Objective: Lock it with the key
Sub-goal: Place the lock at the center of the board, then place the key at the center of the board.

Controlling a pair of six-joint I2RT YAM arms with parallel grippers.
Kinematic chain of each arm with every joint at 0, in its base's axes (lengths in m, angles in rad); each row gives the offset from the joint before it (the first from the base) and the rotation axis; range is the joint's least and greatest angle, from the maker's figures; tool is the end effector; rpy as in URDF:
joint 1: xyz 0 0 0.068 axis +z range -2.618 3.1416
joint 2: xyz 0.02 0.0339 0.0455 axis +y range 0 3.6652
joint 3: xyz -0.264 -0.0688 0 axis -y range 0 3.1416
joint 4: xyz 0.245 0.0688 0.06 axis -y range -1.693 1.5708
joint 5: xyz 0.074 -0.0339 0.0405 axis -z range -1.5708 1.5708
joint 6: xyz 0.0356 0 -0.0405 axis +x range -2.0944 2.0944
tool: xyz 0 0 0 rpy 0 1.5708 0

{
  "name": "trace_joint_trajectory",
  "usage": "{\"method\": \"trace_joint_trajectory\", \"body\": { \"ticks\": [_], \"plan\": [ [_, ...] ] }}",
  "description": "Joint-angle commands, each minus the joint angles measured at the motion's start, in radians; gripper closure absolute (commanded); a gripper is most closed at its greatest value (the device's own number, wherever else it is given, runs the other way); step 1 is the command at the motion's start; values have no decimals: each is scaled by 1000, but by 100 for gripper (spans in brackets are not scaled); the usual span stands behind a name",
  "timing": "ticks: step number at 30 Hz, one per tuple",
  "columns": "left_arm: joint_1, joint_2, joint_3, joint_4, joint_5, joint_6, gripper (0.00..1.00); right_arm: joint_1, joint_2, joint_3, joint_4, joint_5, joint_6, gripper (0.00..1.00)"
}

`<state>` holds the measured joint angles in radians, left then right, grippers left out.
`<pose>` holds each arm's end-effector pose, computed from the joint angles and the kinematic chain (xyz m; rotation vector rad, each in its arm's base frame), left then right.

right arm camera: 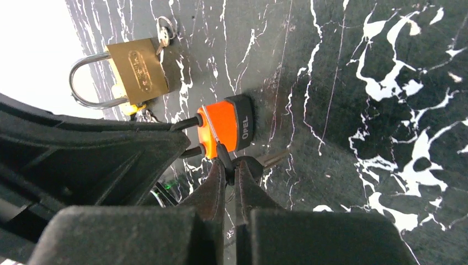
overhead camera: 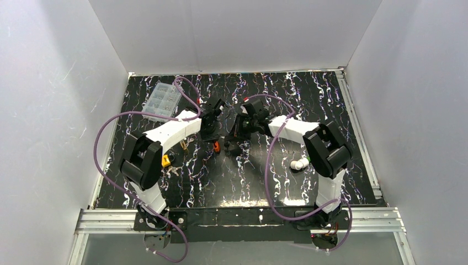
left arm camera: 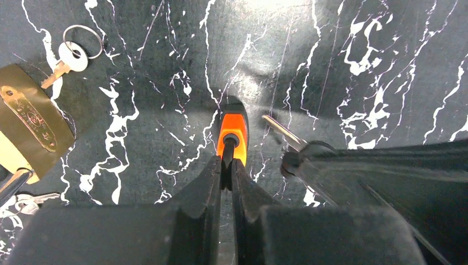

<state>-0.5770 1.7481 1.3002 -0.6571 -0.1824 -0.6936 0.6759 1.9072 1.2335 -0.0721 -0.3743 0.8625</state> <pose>0.3072 -0.1922 0.2239 -0.2122 2.6474 -0.1783 0.3154 0.2696 0.1840 0.0273 2.5740 1.1299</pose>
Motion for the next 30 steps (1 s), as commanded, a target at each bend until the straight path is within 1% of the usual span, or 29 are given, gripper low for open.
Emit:
{"method": "trace_joint_trajectory", "body": {
  "ticks": [1, 4, 7, 13, 17, 18, 21, 25, 27, 30],
  "plan": [
    [7, -20, -24, -3, -20, -6, 81, 8, 46, 57, 28, 13, 6, 99],
    [7, -59, -17, -19, -14, 7, 70, 11, 57, 52, 35, 10, 9, 99],
    [8, -97, 16, -54, -9, 31, 60, 13, 69, 57, 38, 10, 13, 99],
    [8, -153, 78, -105, 37, 86, 47, 22, 91, 76, 41, -10, 25, 99],
    [8, -185, 120, -130, 75, 122, 40, 24, 103, 90, 22, -19, 37, 98],
    [8, -191, 131, -135, 82, 132, 39, 25, 100, 88, 19, -17, 38, 95],
    [11, -197, 164, -153, 102, 162, 37, 25, 85, 72, 32, -19, 38, 79],
    [17, -195, 219, -185, 127, 195, 33, 31, 67, 71, 43, -40, 32, 62],
    [19, -199, 236, -194, 134, 203, 30, 34, 54, 74, 37, -44, 24, 56],
    [23, -210, 255, -205, 146, 213, 27, 36, 35, 73, 21, -39, 14, 49]
  ]
}}
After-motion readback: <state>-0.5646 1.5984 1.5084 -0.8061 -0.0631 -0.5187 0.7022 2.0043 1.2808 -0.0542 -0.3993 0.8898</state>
